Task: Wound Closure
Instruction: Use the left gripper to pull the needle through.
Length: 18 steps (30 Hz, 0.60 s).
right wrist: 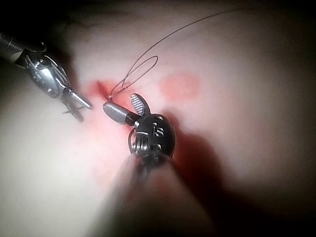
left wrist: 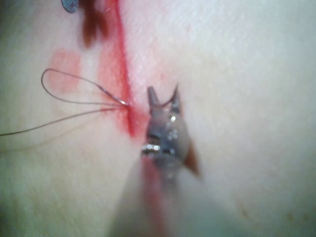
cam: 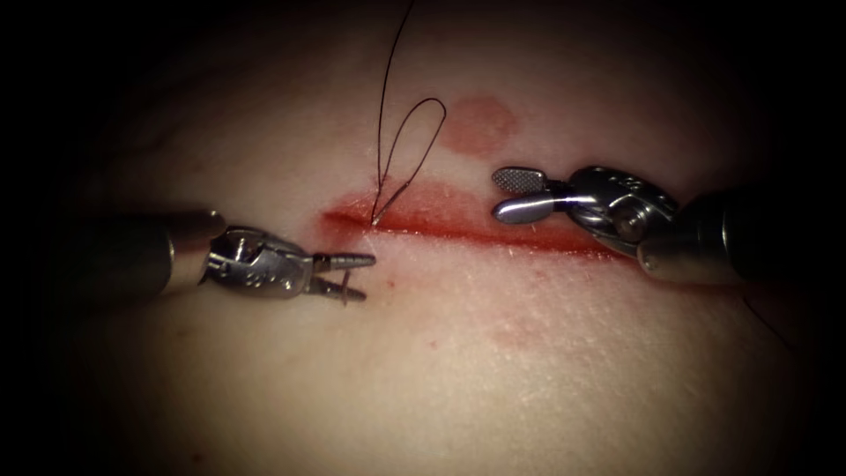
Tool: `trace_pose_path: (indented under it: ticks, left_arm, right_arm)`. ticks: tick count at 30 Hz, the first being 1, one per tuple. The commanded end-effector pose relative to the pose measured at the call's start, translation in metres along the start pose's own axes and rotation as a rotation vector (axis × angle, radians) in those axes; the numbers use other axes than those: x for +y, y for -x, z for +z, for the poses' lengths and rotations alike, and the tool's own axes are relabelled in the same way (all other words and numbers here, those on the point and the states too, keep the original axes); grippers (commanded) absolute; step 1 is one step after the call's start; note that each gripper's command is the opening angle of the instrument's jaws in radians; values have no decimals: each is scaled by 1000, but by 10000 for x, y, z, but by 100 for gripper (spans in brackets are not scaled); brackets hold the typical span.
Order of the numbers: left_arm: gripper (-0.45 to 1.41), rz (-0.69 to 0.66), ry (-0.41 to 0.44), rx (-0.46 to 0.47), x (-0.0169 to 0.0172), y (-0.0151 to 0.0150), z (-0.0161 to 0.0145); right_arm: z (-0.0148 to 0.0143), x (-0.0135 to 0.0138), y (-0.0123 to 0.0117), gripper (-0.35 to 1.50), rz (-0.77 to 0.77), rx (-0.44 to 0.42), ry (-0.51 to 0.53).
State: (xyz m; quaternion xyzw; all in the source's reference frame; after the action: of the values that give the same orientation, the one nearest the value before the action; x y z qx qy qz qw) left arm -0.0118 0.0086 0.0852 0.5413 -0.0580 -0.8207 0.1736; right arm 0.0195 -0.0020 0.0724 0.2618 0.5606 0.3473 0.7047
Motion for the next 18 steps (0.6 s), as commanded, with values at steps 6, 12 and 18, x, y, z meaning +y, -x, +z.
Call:
trace_pose_path:
  ticks: [6,12,18]
  left_arm:
    - [-28,2,1,1,-4,9,1]
    - [-35,-78,12,-26,-1,11,3]
    - [-35,-145,19,-47,8,4,4]
  right_arm:
    - [8,2,7,148,2,0,0]
    - [10,1,8,148,-4,0,1]
    - [10,1,8,148,2,0,2]
